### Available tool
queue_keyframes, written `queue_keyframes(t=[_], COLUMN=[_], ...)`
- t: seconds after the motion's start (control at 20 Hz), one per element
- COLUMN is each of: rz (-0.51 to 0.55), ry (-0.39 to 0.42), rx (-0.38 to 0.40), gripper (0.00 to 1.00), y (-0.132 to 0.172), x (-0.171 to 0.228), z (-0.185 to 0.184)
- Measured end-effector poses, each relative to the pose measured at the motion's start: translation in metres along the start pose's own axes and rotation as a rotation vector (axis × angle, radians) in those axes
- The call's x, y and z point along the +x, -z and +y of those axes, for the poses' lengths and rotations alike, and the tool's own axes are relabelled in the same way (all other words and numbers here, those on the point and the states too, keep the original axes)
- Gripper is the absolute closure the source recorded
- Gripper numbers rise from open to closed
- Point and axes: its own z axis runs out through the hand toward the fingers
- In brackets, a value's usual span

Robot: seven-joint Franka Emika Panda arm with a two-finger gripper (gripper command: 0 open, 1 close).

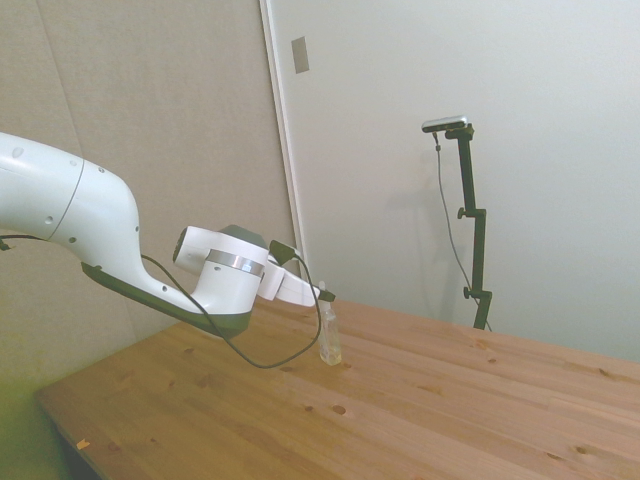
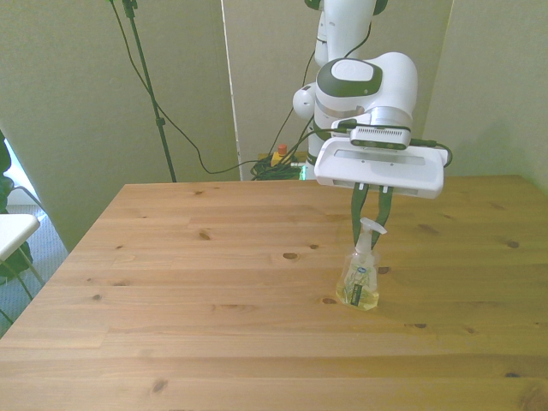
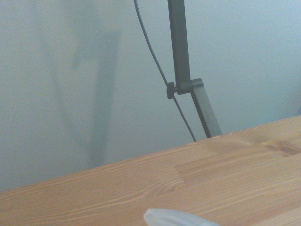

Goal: Stand the sanitizer

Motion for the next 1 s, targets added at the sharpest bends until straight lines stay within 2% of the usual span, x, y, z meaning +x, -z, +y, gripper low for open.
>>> queue_keyframes(t=[0.8, 1.0], rz=[-0.015, -0.016], ry=[0.001, 0.008], rx=[-0.027, -0.06], gripper=[0.0, 0.0], y=[-0.002, -0.004], x=[-0.007, -0.012], z=[0.014, 0.02])
